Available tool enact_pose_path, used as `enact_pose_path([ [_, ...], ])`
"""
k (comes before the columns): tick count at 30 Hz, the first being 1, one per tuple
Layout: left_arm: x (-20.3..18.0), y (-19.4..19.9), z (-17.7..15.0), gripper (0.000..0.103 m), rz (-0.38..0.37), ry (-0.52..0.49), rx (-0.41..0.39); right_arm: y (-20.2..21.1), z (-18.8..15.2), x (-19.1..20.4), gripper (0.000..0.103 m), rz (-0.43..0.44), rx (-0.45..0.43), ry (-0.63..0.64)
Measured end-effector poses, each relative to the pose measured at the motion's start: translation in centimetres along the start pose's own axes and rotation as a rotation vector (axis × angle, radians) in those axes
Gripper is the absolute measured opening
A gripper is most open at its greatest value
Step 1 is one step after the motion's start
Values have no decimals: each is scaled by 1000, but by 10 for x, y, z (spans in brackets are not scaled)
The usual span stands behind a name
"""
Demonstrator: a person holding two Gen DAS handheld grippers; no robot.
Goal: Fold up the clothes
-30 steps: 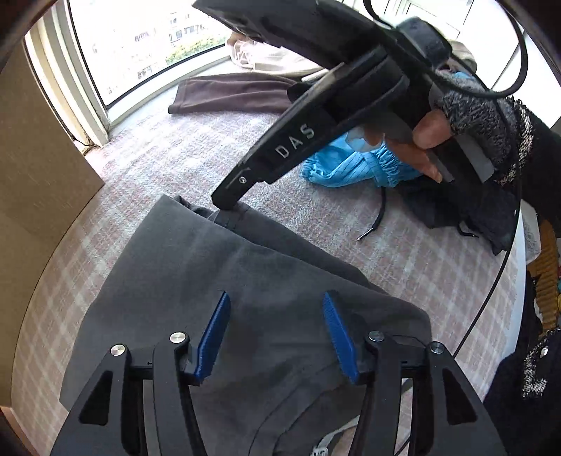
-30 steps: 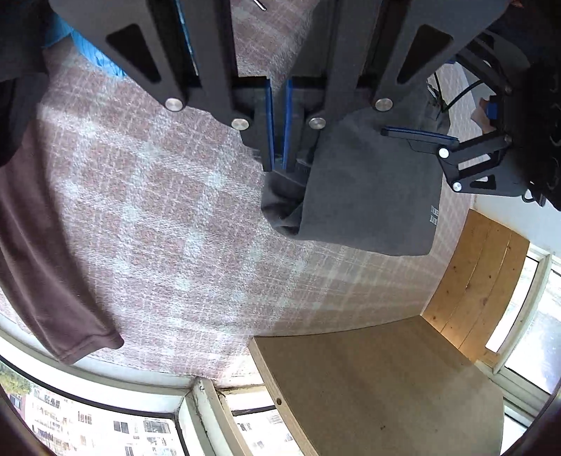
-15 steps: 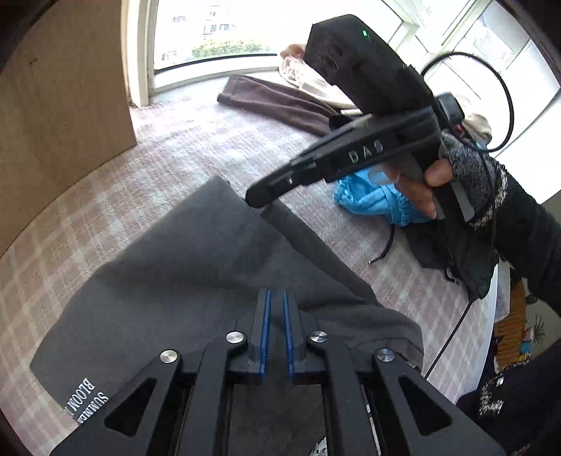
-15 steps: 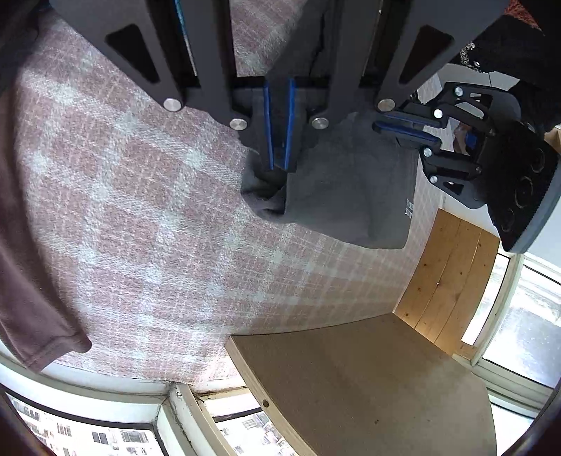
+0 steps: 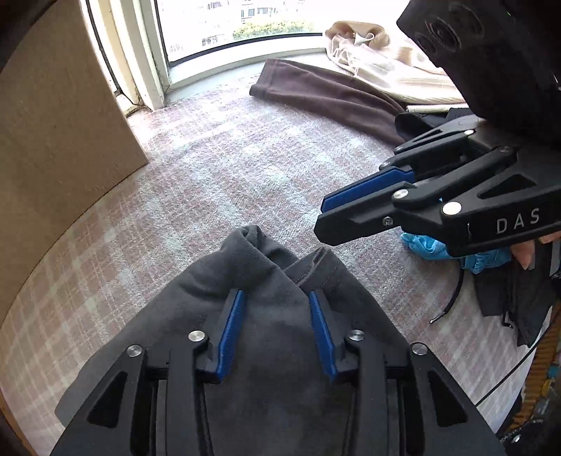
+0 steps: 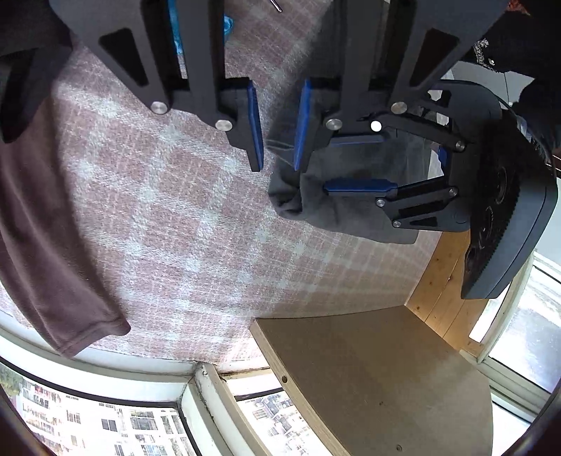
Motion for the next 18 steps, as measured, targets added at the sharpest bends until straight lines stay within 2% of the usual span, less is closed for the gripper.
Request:
enact_pose_path([
  [1,2,2,-1,14,-15,-2,1,-3,0,1,18,6,4,0],
  [6,3,11,-4,8,-28,-24,-20,-11,0,6,18,26,14,15],
  [14,4,49,-4,7,-93,1,-78,-19,1,16,18,77,12,29],
  [17,6,61,-4,7,-116,12,-91,-22,7,24,18,154,-13,3],
  [18,7,65,-4,7,-123,15,-96,-25,7,21,18,147,-5,-8],
])
Point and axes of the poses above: each gripper's, at about its wrist camera, not at the fingertips, and y roughly against the way its jaws point, x to its left, z to its top, the point moved 10 cm from there along -y, roughly the way its jaws point, and after that the axes turned 11 degrees about y, right-handed, at the moved point
